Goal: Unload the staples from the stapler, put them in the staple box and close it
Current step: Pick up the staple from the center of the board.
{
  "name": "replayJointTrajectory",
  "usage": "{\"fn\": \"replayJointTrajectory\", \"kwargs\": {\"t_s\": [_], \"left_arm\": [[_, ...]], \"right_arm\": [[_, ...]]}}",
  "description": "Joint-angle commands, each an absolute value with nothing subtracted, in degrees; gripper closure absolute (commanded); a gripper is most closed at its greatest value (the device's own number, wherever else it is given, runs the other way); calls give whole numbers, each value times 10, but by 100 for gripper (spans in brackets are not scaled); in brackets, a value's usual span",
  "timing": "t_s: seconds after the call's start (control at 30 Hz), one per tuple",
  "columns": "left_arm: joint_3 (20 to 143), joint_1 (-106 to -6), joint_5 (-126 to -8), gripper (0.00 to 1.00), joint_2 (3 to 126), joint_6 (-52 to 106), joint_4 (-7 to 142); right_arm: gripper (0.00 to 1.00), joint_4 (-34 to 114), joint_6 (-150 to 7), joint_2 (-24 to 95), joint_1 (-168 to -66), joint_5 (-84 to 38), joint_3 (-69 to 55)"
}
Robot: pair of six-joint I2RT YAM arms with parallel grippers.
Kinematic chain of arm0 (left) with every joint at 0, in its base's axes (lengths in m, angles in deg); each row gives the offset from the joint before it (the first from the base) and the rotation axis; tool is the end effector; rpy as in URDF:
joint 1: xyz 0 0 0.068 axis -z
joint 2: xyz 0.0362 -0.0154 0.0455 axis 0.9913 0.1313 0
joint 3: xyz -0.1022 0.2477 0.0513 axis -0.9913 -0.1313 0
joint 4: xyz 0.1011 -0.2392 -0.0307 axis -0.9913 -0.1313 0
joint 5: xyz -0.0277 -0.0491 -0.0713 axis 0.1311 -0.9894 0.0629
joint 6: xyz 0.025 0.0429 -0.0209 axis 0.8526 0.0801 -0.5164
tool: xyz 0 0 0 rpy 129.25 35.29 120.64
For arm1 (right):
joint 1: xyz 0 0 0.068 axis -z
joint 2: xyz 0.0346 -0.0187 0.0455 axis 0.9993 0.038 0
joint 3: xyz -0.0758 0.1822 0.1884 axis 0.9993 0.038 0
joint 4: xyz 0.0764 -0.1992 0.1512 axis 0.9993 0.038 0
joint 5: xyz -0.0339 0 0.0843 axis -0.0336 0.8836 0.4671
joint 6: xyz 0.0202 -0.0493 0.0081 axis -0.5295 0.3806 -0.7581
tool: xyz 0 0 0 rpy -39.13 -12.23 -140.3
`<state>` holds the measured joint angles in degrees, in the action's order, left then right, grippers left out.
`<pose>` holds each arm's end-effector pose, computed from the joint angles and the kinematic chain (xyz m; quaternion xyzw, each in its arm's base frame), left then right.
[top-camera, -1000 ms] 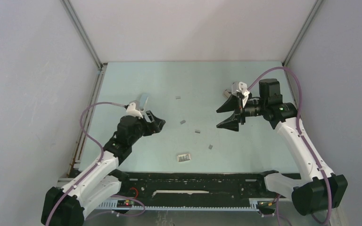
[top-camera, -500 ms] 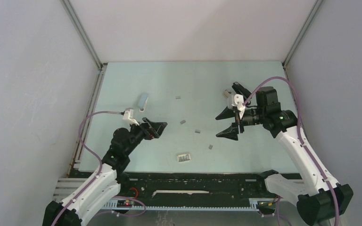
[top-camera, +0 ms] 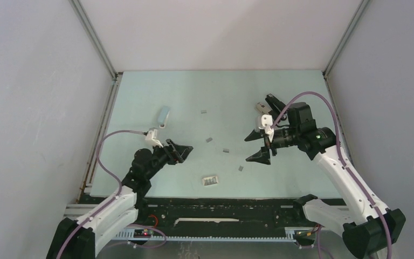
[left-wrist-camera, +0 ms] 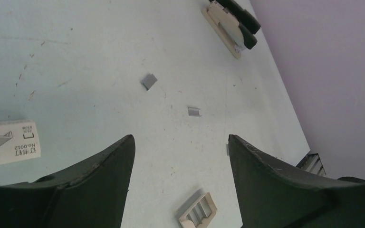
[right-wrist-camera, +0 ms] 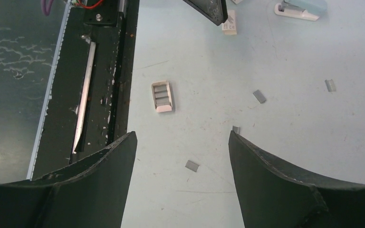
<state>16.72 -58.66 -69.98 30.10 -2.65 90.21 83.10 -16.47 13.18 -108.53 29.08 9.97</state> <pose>0.1487 -0.0731 0.1818 -0.0508 0.7609 -0.4063 0.5034 0.1705 0.0974 0.3350 -0.6121 0.5468 0.3673 0.4376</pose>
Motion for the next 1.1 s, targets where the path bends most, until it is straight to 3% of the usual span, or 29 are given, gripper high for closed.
{"fn": "replayJointTrajectory", "kwargs": {"t_s": [0.0,0.37,0.9,0.97,1.07], "left_arm": [[161,-578,-692,25,342,-28,934],[194,-509,-613,34,408,-3,912],[226,-471,-508,32,309,58,854],[224,-472,-493,28,302,64,861],[222,-476,-483,9,304,74,880]], "right_arm": [[20,834,-150,142,-1093,273,102],[20,821,-158,165,-1093,239,112],[20,813,-171,184,-1096,219,112],[20,812,-171,180,-1095,219,112],[20,811,-172,174,-1096,220,112]]}}
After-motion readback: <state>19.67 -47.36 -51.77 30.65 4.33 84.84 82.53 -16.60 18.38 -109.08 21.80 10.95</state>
